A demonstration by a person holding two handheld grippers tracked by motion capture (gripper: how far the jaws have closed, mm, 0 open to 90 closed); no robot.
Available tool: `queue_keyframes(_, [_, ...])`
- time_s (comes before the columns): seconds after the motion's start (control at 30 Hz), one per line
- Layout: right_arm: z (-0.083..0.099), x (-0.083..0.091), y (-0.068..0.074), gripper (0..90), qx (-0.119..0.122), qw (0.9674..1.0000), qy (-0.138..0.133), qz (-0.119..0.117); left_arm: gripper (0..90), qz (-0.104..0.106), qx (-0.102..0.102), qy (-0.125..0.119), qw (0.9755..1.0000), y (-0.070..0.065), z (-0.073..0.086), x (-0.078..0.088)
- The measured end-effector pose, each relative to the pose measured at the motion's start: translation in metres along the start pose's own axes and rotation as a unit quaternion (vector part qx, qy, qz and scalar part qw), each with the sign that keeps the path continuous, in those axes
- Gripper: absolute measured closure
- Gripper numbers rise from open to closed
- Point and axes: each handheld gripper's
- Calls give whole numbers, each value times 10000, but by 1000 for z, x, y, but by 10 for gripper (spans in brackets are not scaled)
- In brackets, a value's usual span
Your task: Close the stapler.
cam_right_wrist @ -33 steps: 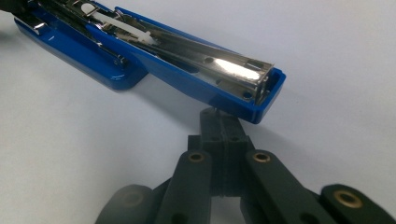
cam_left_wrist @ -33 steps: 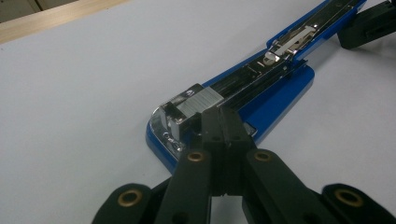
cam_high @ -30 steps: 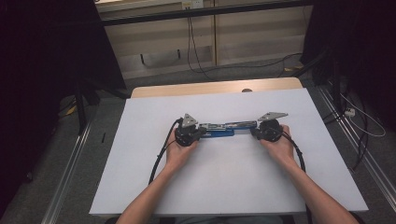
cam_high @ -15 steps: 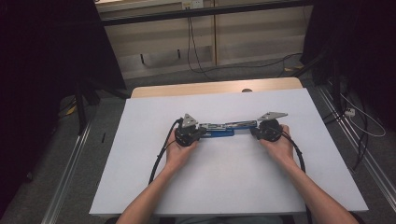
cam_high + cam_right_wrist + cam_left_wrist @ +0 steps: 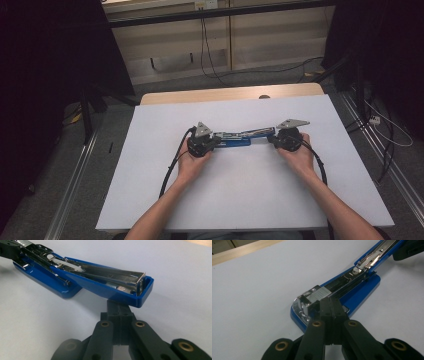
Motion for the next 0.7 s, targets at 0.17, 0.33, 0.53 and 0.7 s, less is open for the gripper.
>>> queue_keyframes(0.17, [0,-1,1,900,17,10000,-70,-22,900,11,4,-12,10000,0,0,0])
queue_keyframes(0.33, [-1,0,2,900,32,9999,-156,-37,900,9,4,-18,10000,0,0,0])
queue_keyframes(0.53, [-2,0,3,900,19,9997,-245,-41,900,18,0,-32,10000,-1,1,0])
queue_keyframes(0.7, [-2,2,3,900,-3,9994,-339,-83,900,8,10,-43,10000,-1,1,-1])
Point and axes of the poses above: each handheld gripper's, and its own axes: x roughly backward along the jaws, z roughly out of its underside, y roughly to its left, and after that the axes turned 5 degrees about y, right-handed
